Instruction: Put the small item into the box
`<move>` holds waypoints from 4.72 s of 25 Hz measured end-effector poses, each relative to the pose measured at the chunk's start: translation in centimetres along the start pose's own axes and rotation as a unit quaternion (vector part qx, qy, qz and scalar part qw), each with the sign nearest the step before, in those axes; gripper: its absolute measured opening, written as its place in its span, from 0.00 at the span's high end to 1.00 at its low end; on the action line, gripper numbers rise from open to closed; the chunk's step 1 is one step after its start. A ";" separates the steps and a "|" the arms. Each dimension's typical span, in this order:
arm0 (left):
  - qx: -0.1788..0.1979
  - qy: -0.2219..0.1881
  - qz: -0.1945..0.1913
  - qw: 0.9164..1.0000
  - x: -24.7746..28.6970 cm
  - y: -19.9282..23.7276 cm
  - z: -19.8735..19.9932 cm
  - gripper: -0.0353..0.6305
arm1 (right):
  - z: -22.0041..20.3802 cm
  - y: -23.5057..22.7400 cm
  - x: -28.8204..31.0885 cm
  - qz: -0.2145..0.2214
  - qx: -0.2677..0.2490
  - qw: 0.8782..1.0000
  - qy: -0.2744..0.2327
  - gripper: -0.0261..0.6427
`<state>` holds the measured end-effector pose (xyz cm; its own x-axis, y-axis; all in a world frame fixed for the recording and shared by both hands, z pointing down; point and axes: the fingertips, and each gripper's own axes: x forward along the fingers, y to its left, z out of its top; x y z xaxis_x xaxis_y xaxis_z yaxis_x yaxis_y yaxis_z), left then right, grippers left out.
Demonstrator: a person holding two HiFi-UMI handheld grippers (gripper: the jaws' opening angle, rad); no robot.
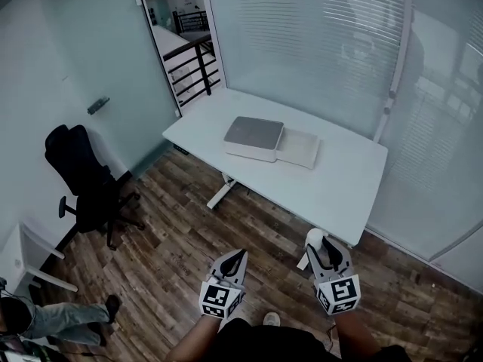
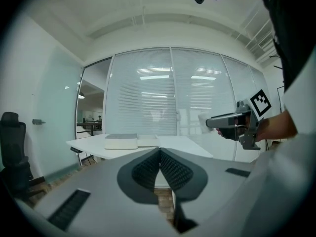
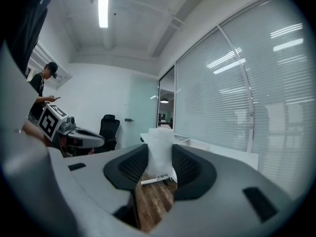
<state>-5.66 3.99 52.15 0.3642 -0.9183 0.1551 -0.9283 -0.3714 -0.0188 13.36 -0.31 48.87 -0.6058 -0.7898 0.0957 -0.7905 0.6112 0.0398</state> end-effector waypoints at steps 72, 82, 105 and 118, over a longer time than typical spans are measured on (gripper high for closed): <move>-0.052 -0.023 -0.085 0.995 36.1 24.2 4.0 0.93 | -7.4 -20.2 43.2 0.057 -0.217 0.920 0.321 0.73; -0.061 -0.004 -0.088 0.994 37.7 23.0 2.8 0.93 | -14.2 -21.2 45.2 0.168 -0.329 0.814 0.448 0.72; -0.041 -0.014 -0.069 0.997 38.1 23.7 5.5 0.93 | -1.7 -18.3 42.4 0.098 -0.165 0.953 0.233 0.71; -0.006 -0.036 -0.070 0.997 38.6 22.3 8.3 0.93 | 4.8 -17.5 35.6 -0.056 -0.050 0.996 0.057 0.96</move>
<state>-11.66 -40.86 49.49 0.4951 -0.8648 0.0839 -0.8682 -0.4961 0.0100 5.20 -39.36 46.85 -0.4952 -0.8462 0.1970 -0.8363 0.5257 0.1558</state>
